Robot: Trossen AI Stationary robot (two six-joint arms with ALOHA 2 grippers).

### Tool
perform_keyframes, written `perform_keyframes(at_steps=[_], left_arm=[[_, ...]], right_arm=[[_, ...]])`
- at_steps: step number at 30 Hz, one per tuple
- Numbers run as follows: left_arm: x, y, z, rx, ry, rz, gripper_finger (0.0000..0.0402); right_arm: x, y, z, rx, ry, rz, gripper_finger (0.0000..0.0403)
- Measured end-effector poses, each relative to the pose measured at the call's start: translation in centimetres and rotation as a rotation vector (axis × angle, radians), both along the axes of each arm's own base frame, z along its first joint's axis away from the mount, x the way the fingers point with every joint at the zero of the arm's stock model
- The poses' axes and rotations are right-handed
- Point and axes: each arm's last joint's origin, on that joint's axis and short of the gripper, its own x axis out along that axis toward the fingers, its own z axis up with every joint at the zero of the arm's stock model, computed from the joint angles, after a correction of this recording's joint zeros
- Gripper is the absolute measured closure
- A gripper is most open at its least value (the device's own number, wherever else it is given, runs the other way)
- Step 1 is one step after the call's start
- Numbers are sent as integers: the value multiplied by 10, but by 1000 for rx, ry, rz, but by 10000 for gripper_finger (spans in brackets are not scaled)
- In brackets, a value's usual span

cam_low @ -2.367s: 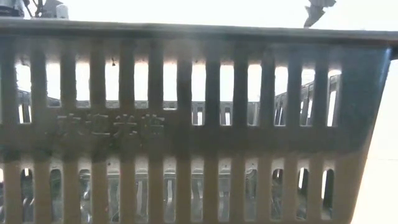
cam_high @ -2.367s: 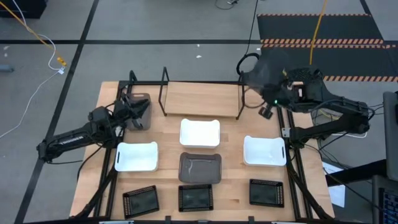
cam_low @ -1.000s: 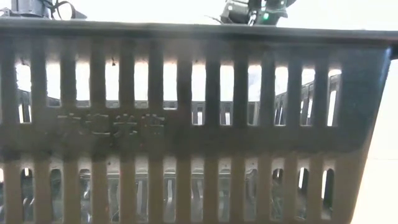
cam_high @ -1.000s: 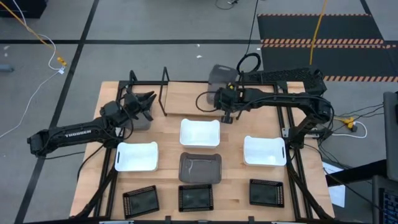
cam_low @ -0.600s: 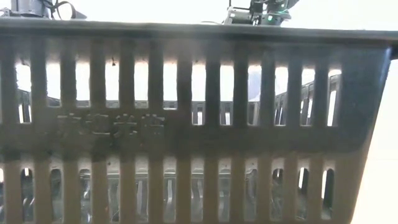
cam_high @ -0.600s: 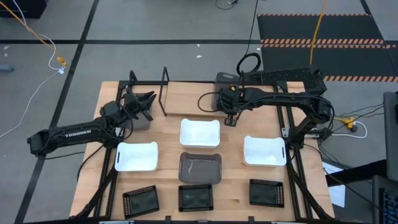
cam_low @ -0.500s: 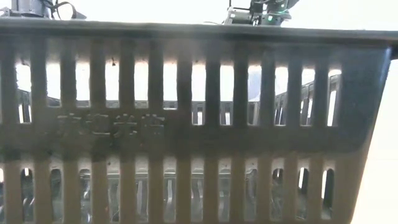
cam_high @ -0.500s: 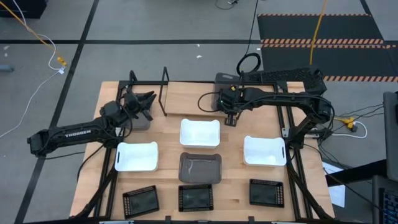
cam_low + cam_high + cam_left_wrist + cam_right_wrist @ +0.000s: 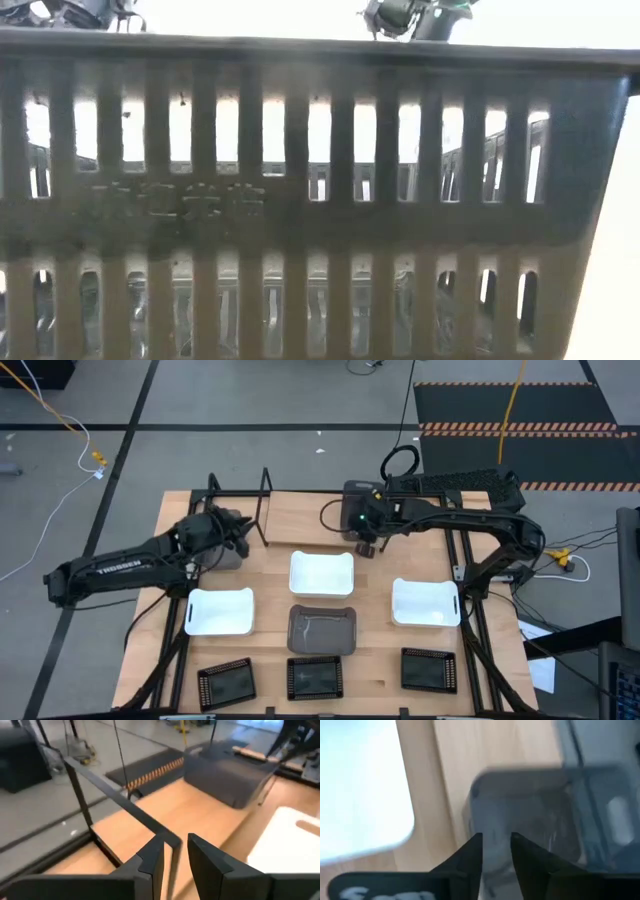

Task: Stack baskets on shelf by color
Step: Stack the left gray bin into the gray bin on the shelf

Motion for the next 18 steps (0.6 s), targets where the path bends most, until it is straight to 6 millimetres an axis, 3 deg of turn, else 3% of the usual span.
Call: perform_keyframes(at_steps=[5, 13, 18], left_arm=[[10, -7, 4, -26, 9, -73, 313], [26, -12, -3, 21, 76, -139, 313], [37, 0, -8, 68, 101, -82, 313]], right_arm=[[0, 8, 21, -37, -141, 23, 275], [9, 35, 33, -12, -279, 79, 262], [32, 62, 33, 103, -603, 259, 261]])
